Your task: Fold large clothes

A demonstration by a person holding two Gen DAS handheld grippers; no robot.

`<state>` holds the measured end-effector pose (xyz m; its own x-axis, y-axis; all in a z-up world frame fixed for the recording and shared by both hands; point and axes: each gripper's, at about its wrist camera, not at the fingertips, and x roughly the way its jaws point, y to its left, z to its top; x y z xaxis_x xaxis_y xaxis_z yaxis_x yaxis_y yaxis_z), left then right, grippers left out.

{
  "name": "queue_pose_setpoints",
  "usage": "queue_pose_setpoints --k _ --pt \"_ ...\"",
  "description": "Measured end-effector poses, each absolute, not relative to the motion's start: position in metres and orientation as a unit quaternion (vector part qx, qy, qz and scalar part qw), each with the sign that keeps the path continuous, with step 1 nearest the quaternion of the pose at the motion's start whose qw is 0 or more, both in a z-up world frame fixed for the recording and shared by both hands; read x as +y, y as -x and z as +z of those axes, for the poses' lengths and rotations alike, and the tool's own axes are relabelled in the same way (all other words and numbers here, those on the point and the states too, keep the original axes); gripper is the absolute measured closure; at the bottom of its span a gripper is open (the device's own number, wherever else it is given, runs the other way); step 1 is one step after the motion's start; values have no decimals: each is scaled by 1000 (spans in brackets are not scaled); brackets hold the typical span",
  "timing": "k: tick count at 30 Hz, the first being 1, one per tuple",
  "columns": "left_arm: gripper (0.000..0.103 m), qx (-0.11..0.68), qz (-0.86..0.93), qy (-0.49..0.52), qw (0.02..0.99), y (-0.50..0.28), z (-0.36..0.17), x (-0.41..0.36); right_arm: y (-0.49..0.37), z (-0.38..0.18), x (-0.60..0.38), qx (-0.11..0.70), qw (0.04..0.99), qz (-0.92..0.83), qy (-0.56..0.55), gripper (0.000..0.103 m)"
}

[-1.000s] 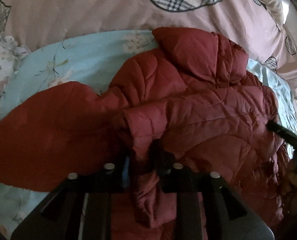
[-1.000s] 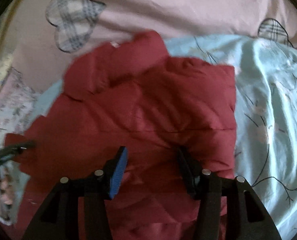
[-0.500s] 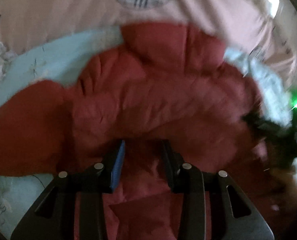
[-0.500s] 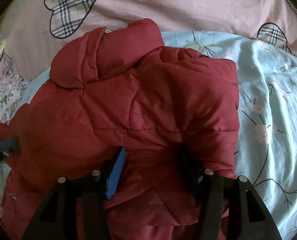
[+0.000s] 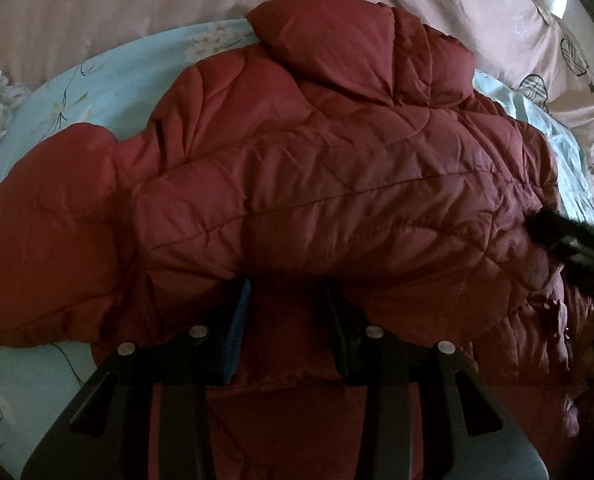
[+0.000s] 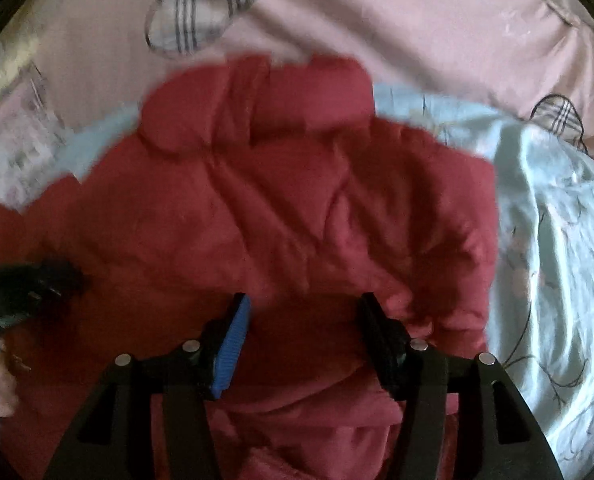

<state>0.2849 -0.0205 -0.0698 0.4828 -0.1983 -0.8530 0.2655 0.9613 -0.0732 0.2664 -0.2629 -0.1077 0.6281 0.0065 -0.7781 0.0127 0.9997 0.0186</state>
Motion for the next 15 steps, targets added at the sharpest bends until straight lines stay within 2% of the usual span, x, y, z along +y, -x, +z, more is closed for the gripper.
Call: queue_pose_setpoints --k 8,15 --pt "68 490 -130 -16 862 -285 -72 -20 -274 -125 -270 438 899 -3 -19 45" --pt "68 482 -133 37 865 -265 -52 5 -257 -110 -277 413 908 27 -61 45"
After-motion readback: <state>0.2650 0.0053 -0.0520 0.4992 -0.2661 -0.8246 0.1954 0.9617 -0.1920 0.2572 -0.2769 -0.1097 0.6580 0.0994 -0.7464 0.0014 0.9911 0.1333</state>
